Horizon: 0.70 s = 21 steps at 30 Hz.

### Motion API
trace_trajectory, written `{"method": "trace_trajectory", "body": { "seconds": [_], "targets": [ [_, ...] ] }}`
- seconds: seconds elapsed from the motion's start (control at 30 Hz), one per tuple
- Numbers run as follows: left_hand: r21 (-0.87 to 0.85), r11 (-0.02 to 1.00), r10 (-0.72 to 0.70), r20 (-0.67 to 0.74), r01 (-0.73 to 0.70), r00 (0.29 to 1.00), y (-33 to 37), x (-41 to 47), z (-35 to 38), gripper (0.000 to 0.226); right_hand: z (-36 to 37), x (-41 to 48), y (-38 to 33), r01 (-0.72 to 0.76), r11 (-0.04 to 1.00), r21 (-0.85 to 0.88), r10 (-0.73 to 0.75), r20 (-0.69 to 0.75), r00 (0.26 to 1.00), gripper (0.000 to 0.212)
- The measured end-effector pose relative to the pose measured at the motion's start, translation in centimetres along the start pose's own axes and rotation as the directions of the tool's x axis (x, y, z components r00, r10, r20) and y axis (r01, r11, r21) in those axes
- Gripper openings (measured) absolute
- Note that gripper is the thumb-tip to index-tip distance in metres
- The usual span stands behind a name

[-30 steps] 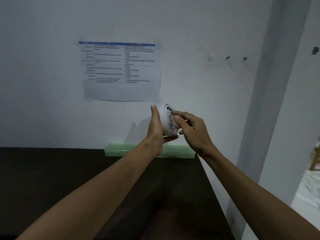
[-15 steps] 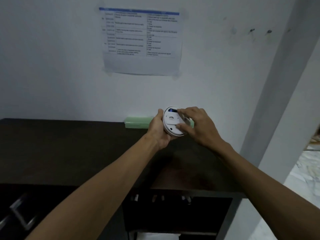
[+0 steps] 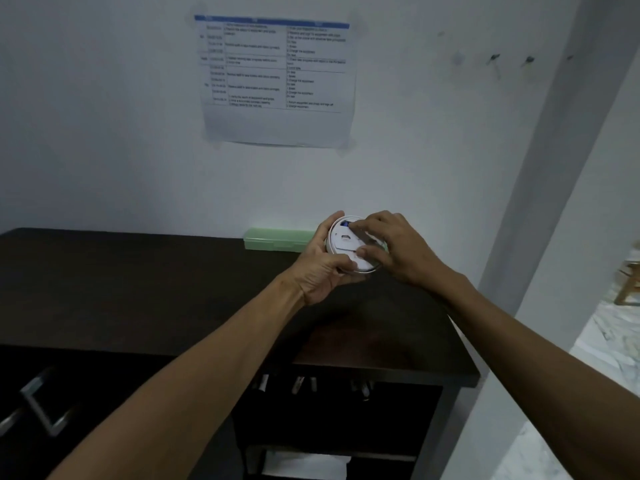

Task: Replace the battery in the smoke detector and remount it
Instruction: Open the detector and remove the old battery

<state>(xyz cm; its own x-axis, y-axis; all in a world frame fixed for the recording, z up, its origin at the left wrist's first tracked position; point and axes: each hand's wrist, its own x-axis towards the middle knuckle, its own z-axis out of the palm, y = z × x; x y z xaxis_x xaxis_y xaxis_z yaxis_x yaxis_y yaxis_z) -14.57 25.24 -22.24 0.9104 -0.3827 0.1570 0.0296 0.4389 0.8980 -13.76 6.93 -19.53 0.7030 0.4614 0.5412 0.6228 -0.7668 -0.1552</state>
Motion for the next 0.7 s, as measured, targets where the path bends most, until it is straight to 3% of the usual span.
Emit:
{"method": "trace_trajectory", "body": {
  "seconds": [0.23,0.47,0.7],
  "targets": [
    [0.013,1.0,0.01,-0.019,-0.01,1.0,0.5,0.0,0.6,0.092,-1.3,0.4,0.6,0.126,0.986,-0.105,-0.118,0.082,0.99,0.046],
    [0.021,0.999,0.032,-0.039,-0.031,0.999,0.6,-0.2,0.8,0.09,-2.2,-0.2,0.8,0.133,0.98,-0.151,-0.124,0.063,0.99,0.06],
    [0.084,0.996,-0.006,-0.059,0.011,0.998,1.1,-0.8,0.8,0.084,-2.5,-0.3,1.6,0.142,0.982,-0.127,-0.133,0.075,0.988,0.042]
  ]
}}
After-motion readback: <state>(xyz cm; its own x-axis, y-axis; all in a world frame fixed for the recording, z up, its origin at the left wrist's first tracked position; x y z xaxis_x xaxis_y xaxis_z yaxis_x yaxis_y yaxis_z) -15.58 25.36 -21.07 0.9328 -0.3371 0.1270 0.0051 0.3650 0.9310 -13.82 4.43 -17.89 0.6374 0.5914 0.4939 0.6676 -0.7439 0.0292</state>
